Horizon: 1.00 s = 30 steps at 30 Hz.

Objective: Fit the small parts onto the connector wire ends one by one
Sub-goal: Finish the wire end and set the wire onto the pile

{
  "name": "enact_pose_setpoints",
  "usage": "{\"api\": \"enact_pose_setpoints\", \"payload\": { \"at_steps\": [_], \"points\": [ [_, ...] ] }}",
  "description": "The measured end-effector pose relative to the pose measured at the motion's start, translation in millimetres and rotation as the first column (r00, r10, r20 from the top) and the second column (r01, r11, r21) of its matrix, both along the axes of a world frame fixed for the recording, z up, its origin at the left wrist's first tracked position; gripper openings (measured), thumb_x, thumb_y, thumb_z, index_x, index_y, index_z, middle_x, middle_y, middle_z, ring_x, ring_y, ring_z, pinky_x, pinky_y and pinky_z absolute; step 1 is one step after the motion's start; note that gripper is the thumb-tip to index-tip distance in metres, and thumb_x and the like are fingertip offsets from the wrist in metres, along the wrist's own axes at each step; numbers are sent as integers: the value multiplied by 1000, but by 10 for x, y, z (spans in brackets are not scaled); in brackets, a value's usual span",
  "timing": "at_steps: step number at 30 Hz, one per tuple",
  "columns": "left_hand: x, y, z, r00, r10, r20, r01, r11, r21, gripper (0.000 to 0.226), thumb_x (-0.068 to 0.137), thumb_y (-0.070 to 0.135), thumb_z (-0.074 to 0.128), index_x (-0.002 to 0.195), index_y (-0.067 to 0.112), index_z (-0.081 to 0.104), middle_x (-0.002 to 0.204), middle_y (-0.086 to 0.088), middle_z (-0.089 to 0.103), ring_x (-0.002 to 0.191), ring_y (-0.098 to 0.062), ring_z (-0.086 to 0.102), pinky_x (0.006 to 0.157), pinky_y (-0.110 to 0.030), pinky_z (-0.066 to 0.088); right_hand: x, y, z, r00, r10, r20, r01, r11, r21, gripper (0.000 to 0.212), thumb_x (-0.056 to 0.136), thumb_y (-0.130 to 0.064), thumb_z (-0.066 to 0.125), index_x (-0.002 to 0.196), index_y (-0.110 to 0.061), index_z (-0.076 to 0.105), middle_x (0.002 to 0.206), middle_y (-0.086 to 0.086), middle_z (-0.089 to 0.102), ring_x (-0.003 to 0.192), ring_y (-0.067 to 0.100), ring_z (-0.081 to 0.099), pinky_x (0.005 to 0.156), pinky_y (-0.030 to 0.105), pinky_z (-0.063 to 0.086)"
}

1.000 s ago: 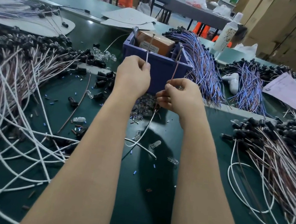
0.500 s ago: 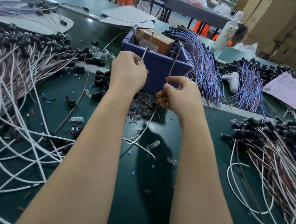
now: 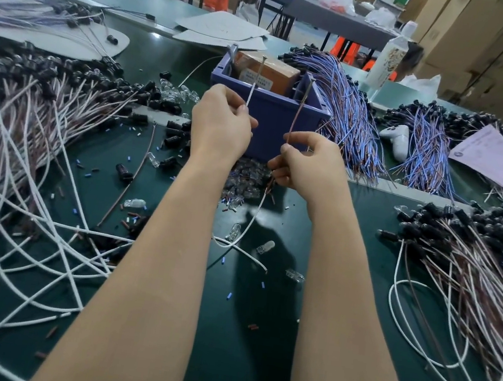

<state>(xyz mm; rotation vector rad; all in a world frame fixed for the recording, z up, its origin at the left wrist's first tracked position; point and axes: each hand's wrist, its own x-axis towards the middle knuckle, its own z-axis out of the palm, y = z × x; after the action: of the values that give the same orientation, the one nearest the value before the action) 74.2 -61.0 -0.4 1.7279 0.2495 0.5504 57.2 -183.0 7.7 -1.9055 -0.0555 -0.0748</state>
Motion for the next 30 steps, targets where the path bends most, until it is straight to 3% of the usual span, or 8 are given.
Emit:
{"api": "enact_pose_setpoints", "payload": {
  "at_steps": [11,16,30],
  "points": [
    [5,-74,-12,1000,8,1,-8,999,-48,9,96,8,47,90,13,50,76,0,68,51,-4,58,65,-28,54,-2,0,-3,1000,-1,4,1,1000,-28,14,95,-4,48,102,-14,55,64,5,64,41,4,54,44,16,44],
    [20,-60,-29,999,42,3,-41,994,-104,19,96,8,47,81,19,46,72,2,66,42,2,56,60,-25,53,1,-5,-6,1000,-3,-3,3,1000,-19,14,95,-4,47,102,-12,55,64,6,64,39,4,54,43,15,44],
    [10,-53,-21,993,109,52,-97,976,-197,8,96,8,47,92,14,51,78,0,68,44,1,56,58,-23,51,5,-50,-7,1000,-14,-3,14,1000,11,19,94,-2,45,106,-15,51,63,6,64,39,4,53,44,17,45]
  ]
}}
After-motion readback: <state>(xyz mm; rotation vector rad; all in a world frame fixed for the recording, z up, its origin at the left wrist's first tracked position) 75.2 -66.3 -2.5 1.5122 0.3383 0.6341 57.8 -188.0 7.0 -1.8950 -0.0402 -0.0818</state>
